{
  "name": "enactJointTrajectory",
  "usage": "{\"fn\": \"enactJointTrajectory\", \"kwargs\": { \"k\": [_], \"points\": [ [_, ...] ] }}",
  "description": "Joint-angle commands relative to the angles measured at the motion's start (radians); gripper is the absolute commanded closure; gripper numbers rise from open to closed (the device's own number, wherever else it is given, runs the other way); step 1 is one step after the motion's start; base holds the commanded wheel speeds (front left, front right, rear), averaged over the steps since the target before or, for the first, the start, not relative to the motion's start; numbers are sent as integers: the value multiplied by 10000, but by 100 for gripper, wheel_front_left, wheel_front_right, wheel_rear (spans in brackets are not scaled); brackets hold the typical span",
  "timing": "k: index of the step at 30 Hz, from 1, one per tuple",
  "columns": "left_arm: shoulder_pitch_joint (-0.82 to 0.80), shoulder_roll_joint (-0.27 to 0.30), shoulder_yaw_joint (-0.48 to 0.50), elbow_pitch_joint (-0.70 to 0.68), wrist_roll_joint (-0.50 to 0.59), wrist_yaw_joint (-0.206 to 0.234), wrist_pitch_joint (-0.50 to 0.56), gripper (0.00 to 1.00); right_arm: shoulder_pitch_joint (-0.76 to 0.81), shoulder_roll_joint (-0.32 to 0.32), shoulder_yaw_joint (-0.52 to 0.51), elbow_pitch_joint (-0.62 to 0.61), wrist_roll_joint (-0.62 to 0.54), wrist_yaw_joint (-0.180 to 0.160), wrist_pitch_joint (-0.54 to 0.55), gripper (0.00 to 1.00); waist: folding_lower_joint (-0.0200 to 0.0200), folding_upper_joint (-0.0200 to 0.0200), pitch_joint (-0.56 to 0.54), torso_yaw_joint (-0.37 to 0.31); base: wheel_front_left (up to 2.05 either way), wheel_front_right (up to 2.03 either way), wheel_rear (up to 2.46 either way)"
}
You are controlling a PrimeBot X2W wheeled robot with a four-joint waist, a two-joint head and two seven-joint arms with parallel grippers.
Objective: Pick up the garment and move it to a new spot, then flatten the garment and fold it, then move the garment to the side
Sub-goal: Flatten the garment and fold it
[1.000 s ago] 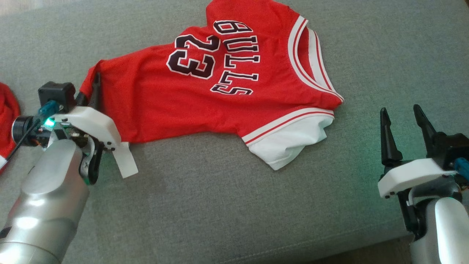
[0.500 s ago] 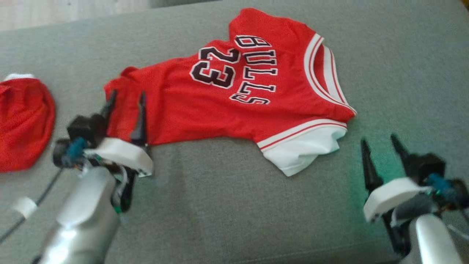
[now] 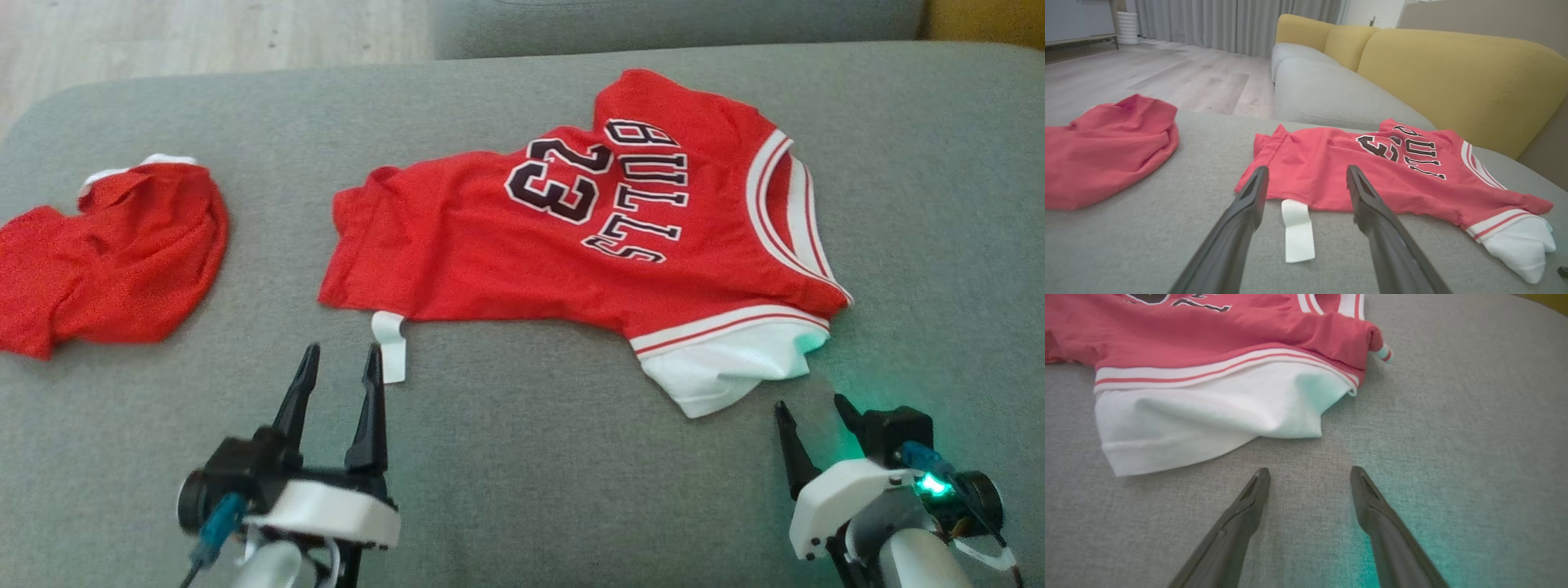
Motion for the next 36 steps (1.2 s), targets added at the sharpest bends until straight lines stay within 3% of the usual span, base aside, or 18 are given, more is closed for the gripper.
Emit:
{"fn": "enactJointTrajectory", "kwargs": {
  "k": [1,11,22,23,25,26,31,36],
  "points": [
    [-135,66,534,-479,115,125,-93,0,-512,-41,157,-5,-62,39,-216,0,2,0,-107,183,0,0,0],
    [531,-85,823,-1007,471,231,-94,0,-1548,-41,503,1849,606,39,-1007,0,2,0,-136,372,0,0,0],
    [506,-178,740,-914,589,148,-95,0,-2627,-41,1003,3090,742,39,-1537,0,2,0,-18,298,0,0,0],
    [492,-190,736,-903,596,143,-95,0,-2722,-41,1029,3186,707,39,-1587,23,2,0,-9,302,0,0,0],
    [473,-209,730,-882,606,132,-95,0,-2870,-41,1060,3344,631,39,-1681,83,2,0,7,302,0,0,0],
    [468,-216,732,-870,608,127,-95,0,-2915,-41,1062,3388,611,39,-1712,100,2,0,9,297,0,0,0],
    [520,-249,823,-849,606,129,-95,0,-2797,-41,700,3108,152,39,-1713,100,2,0,-33,121,0,0,0],
    [651,-353,907,-841,617,73,-95,0,-1941,-41,286,1645,-394,39,-943,100,2,0,-153,-259,0,0,0]
  ]
}}
